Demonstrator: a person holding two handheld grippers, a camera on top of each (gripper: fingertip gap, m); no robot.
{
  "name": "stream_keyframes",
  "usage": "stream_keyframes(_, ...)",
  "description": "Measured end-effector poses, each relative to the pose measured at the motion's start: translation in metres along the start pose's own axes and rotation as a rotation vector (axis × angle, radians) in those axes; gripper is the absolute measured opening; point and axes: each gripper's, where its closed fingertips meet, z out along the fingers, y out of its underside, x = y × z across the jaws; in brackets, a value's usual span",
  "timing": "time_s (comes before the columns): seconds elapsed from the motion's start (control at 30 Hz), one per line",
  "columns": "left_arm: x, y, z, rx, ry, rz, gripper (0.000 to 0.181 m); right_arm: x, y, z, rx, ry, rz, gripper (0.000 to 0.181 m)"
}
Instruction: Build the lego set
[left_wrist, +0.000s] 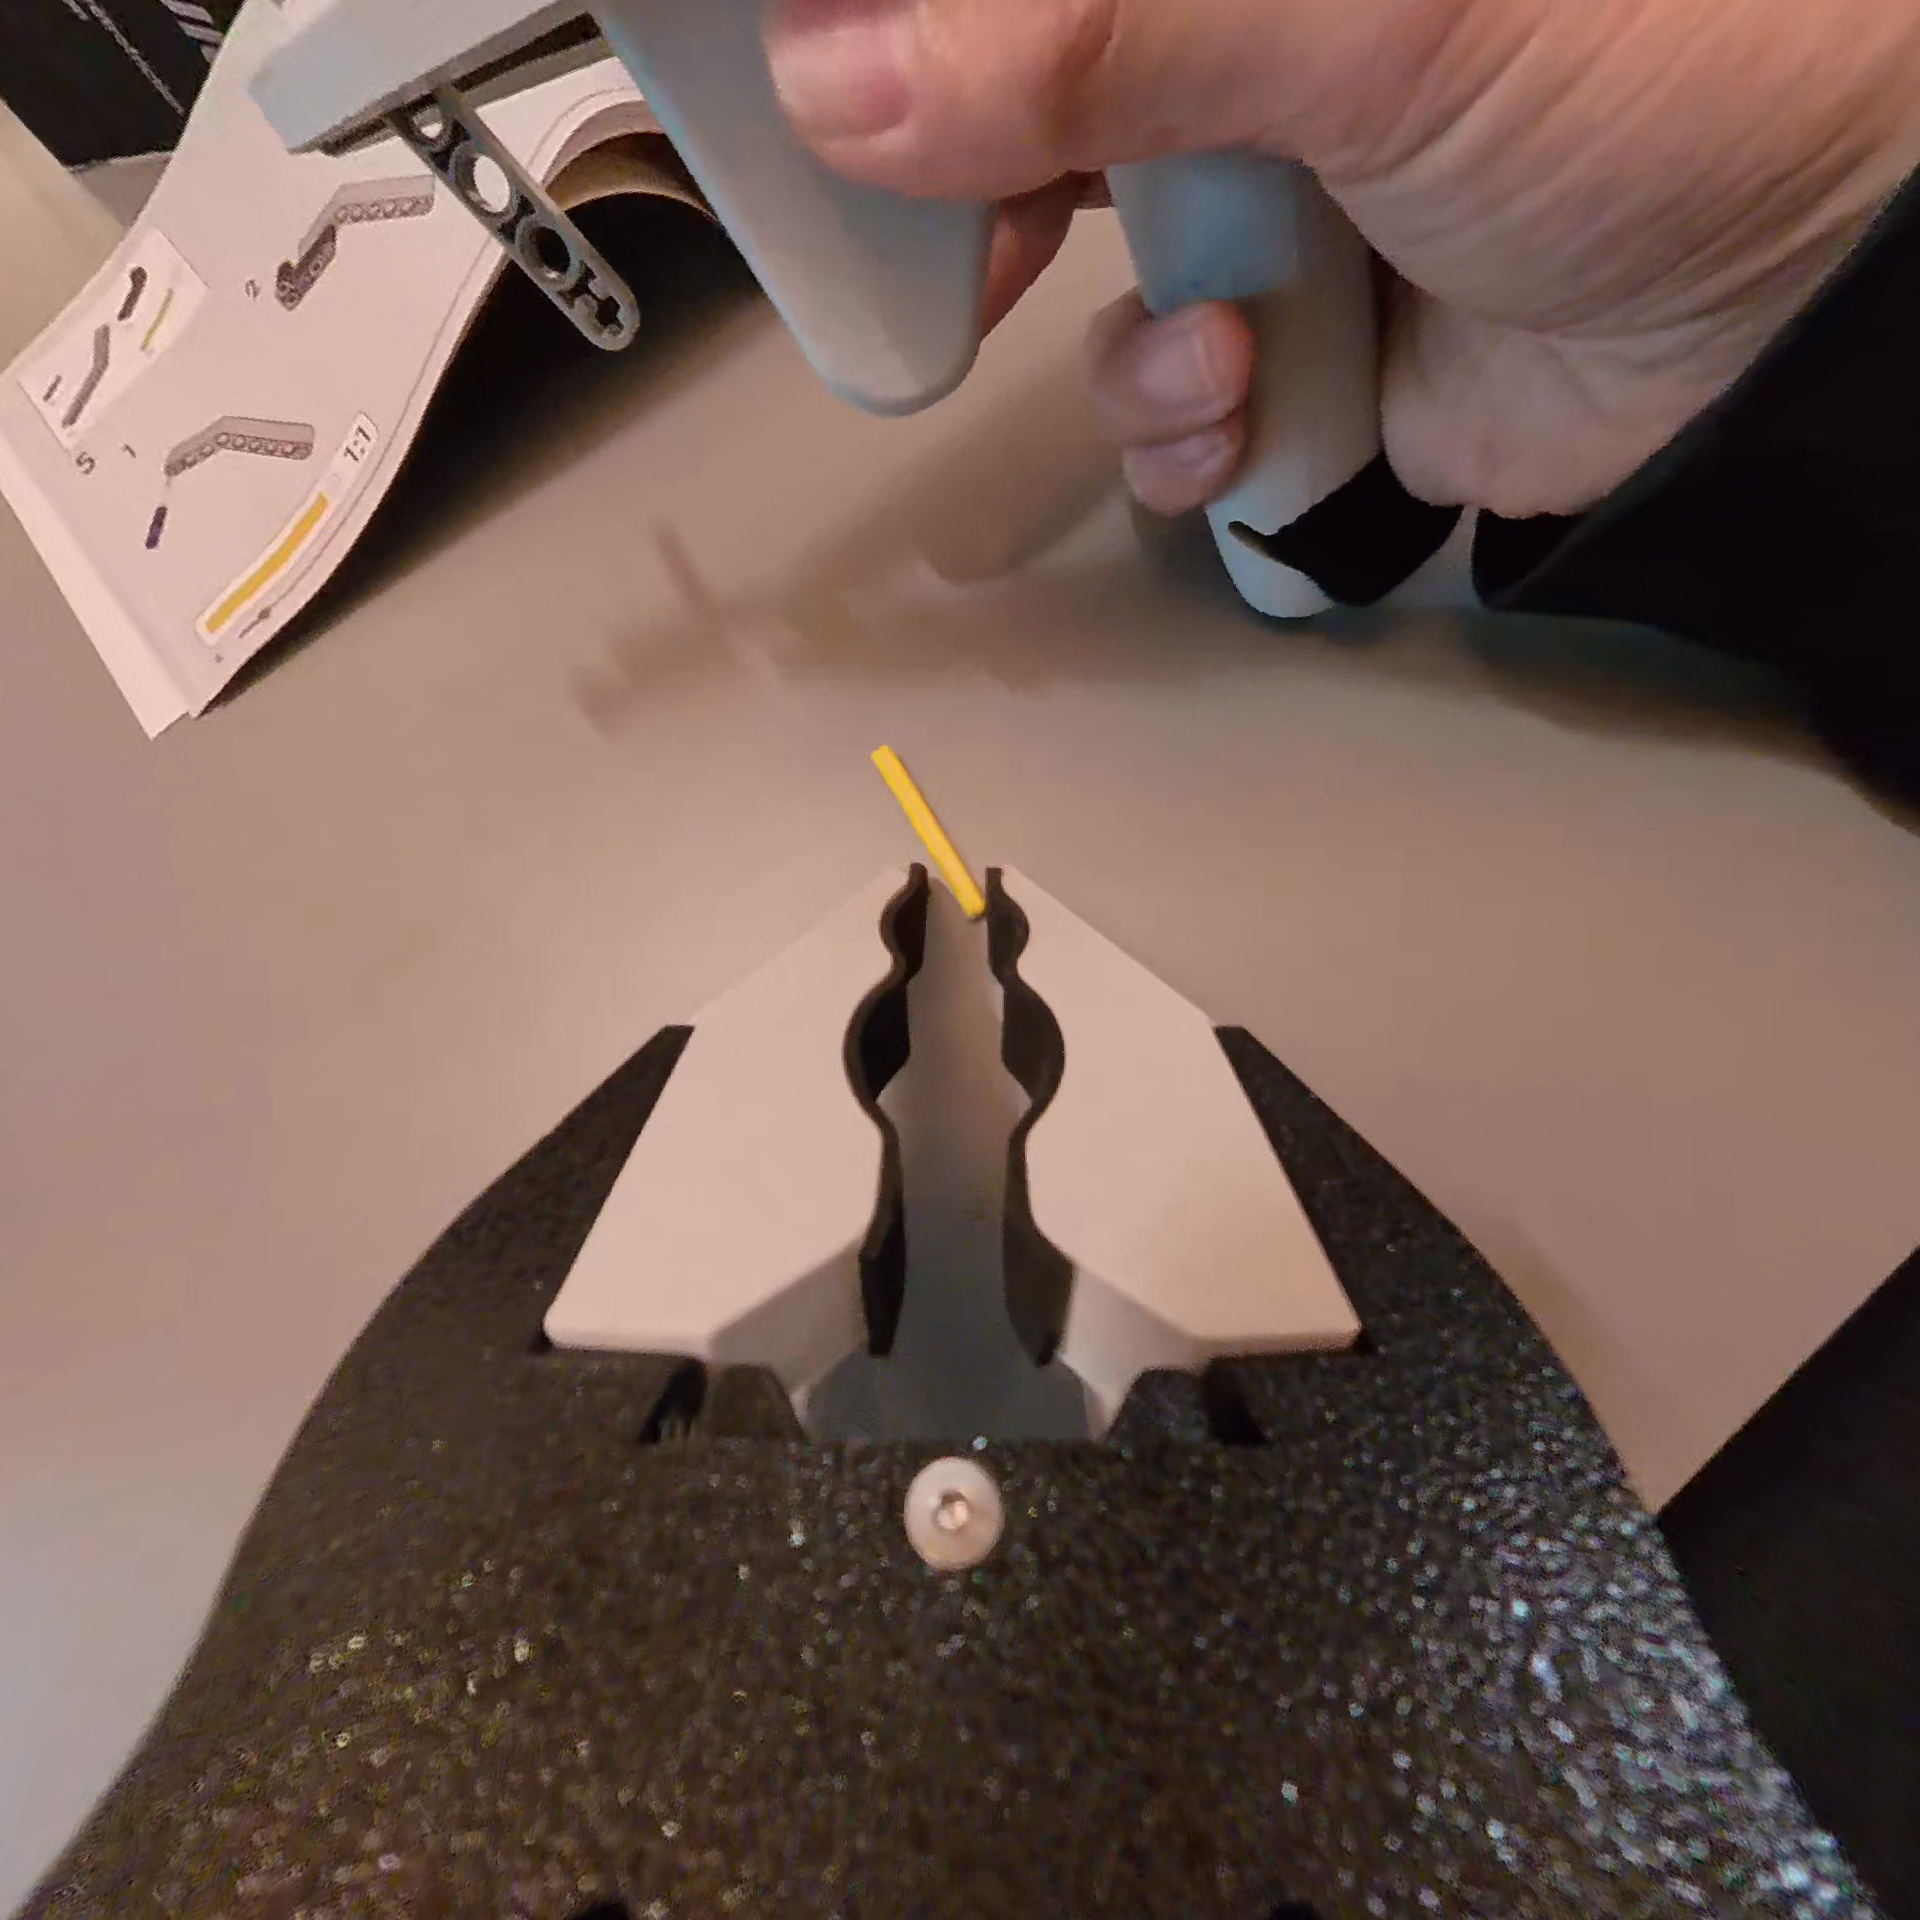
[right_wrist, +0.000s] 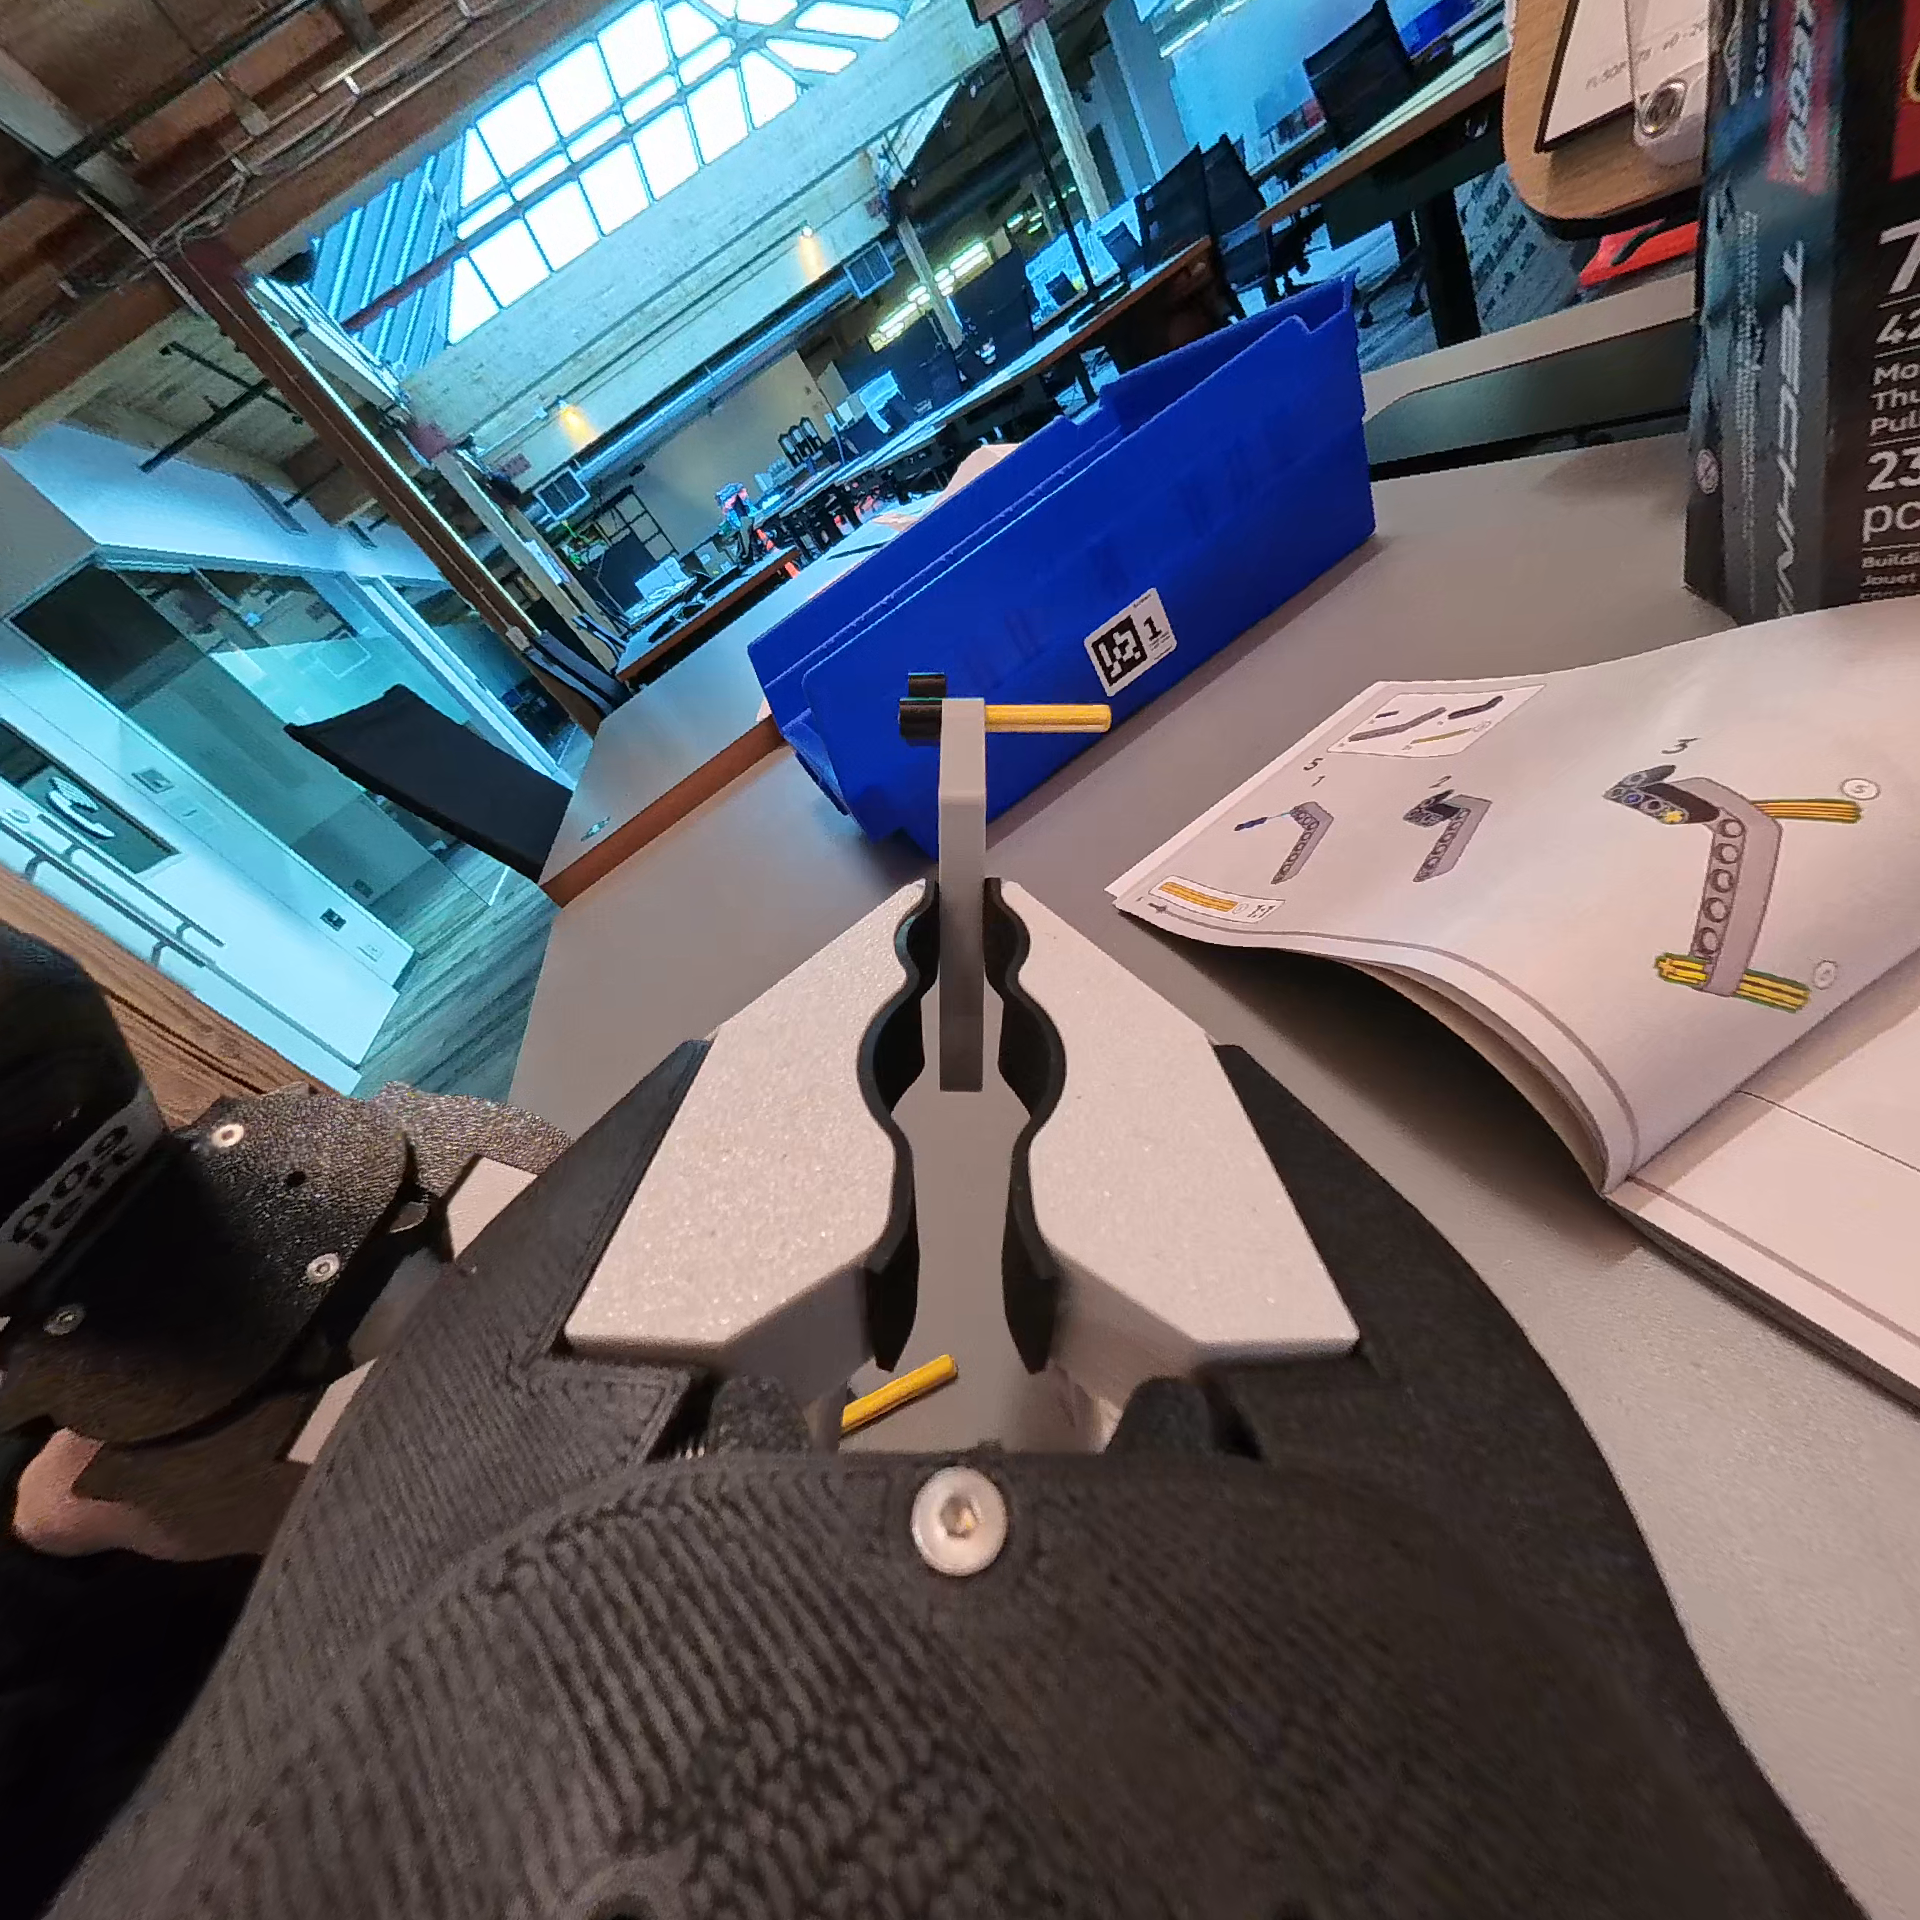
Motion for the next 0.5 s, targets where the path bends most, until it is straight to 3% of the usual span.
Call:
stream_keyframes(0.27, -0.0056, 0.0020, -0.0003, 0.002, 0.056, -0.058, 0.001, -0.0011, 0.0003, 0.0001, -0.003, -0.008, 0.000, 0.006)
stream_keyframes(0.5, -0.0086, 0.0018, -0.0003, 0.015, 0.066, -0.019, 0.009, -0.0073, -0.0068, -0.0024, 0.055, -0.083, 0.079, 0.006)
